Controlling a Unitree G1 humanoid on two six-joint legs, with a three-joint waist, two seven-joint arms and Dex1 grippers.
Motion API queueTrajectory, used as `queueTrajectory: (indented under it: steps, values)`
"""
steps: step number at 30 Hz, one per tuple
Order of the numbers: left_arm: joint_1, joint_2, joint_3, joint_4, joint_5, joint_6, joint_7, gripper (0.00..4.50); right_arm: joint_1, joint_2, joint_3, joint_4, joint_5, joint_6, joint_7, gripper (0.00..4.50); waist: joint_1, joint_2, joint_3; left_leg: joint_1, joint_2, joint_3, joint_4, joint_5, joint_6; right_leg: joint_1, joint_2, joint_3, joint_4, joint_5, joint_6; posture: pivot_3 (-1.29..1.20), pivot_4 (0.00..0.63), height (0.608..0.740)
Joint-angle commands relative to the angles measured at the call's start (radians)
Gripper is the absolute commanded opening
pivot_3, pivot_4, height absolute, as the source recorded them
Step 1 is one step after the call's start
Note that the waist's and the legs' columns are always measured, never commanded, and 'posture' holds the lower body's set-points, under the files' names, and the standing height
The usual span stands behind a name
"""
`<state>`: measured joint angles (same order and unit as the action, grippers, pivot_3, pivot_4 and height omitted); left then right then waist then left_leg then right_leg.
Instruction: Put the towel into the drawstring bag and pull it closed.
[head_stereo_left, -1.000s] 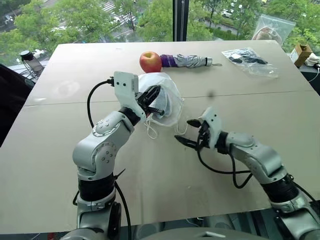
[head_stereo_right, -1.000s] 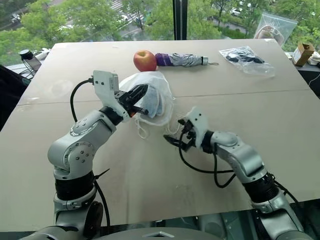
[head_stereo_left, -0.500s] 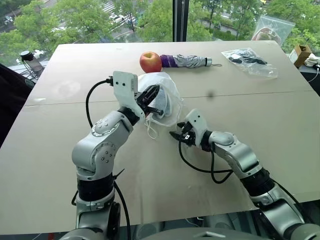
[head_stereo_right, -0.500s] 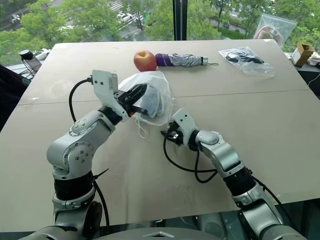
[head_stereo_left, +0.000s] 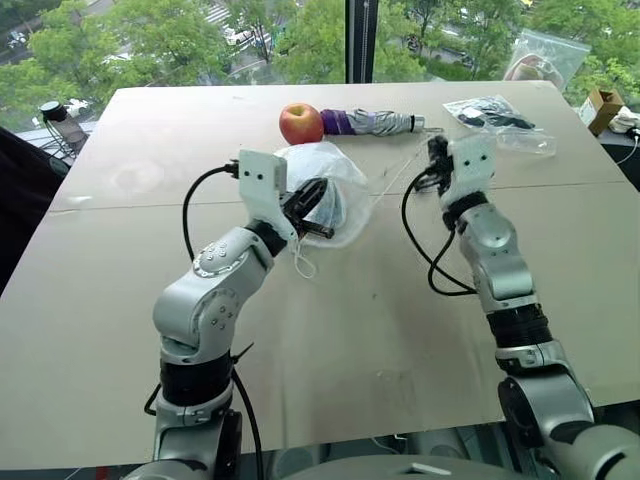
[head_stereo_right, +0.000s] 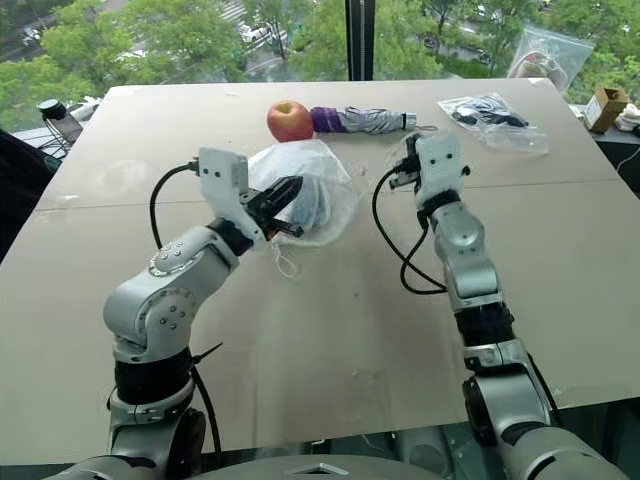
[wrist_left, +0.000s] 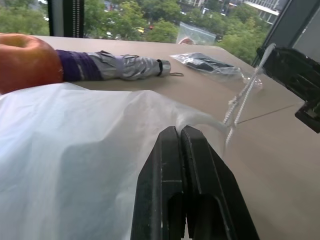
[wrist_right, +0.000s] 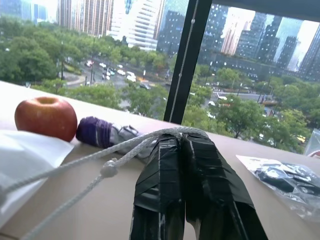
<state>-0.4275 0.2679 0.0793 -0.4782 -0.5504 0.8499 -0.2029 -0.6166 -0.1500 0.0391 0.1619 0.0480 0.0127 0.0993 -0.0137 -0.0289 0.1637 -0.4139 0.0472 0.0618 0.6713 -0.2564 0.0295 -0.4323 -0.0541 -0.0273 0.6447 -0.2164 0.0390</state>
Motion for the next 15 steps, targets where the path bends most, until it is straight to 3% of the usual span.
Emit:
queueTrajectory:
  steps: [1, 3, 6, 10, 15]
  values:
    - [-0.007, 0.040, -0.045, -0.019, -0.004, -0.038, -0.091, 0.55, -0.015, 0.012, -0.010, -0.025, -0.001, -0.031, 0.006, 0.00, 0.000, 0.000, 0.000, 0.000, 0.000, 0.000, 0.000, 0.000, 0.000, 0.000, 0.000, 0.000, 0.000, 0.000, 0.000, 0.00, 0.150, 0.740]
    - [-0.009, 0.045, -0.045, -0.018, 0.012, -0.065, -0.094, 1.01, -0.012, 0.019, -0.008, -0.026, 0.001, -0.024, 0.014, 0.00, 0.000, 0.000, 0.000, 0.000, 0.000, 0.000, 0.000, 0.000, 0.000, 0.000, 0.000, 0.000, 0.000, 0.000, 0.000, 0.00, 0.150, 0.740]
    - [-0.001, 0.044, 0.055, -0.027, -0.034, -0.075, -0.081, 2.40, 0.000, 0.028, -0.006, -0.034, 0.005, -0.009, 0.024, 0.00, 0.000, 0.000, 0.000, 0.000, 0.000, 0.001, 0.000, 0.000, 0.000, 0.000, 0.000, 0.001, 0.000, 0.000, 0.000, 0.00, 0.150, 0.740]
    - [0.046, 0.077, 0.237, -0.042, -0.182, -0.035, -0.094, 2.40, 0.011, 0.036, -0.005, -0.046, 0.006, 0.007, 0.040, 0.00, -0.002, 0.000, 0.000, 0.001, 0.001, 0.000, 0.000, 0.000, 0.000, 0.000, 0.000, 0.000, 0.001, 0.000, 0.000, 0.00, 0.150, 0.740]
    - [0.219, 0.346, 0.316, -0.056, -0.236, 0.085, -0.235, 2.40, 0.028, 0.040, 0.001, -0.044, 0.012, 0.020, 0.072, 0.00, -0.005, 0.001, 0.000, 0.001, 0.001, 0.000, -0.001, 0.000, 0.000, -0.001, 0.000, 0.000, 0.001, 0.000, 0.000, 0.00, 0.150, 0.740]
